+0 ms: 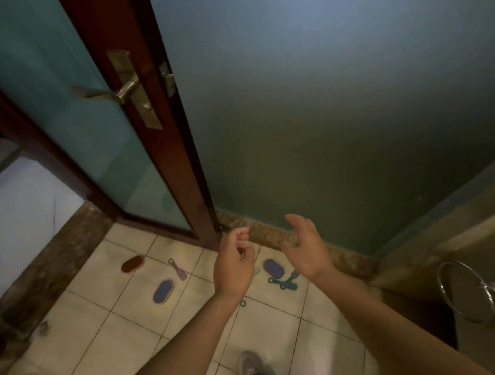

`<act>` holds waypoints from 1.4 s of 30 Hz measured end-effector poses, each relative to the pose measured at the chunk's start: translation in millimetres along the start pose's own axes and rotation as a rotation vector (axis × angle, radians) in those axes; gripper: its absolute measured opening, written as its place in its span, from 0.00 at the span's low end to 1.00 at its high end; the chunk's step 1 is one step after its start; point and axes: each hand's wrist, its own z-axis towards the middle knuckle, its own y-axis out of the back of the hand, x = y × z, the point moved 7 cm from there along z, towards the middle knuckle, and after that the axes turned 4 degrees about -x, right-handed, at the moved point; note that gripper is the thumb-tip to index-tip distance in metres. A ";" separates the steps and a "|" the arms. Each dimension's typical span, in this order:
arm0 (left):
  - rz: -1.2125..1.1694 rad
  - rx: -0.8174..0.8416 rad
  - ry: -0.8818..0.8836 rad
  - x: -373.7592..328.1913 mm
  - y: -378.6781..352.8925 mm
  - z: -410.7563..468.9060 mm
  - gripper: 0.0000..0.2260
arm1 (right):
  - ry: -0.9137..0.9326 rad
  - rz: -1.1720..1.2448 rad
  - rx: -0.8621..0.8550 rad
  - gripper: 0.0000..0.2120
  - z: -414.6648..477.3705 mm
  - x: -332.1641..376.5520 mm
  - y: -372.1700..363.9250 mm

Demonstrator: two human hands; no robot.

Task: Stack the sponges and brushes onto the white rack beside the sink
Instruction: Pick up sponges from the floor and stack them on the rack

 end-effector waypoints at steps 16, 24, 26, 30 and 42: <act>0.273 0.268 0.337 182.4 -108.0 116.3 0.19 | -0.286 0.006 0.097 0.29 126.8 -169.5 -149.4; 0.368 0.315 0.410 349.9 -210.4 178.1 0.19 | -0.339 -0.065 0.169 0.29 213.9 -317.4 -276.8; 0.394 0.332 0.390 392.8 -232.2 193.0 0.19 | -0.342 -0.089 0.192 0.29 229.8 -351.0 -308.4; 0.445 0.368 0.367 471.2 -271.4 213.1 0.21 | -0.371 -0.111 0.199 0.28 249.7 -413.2 -363.2; 0.522 0.179 0.248 597.1 -338.8 273.3 0.34 | -0.318 -0.305 0.185 0.34 298.6 -546.8 -462.6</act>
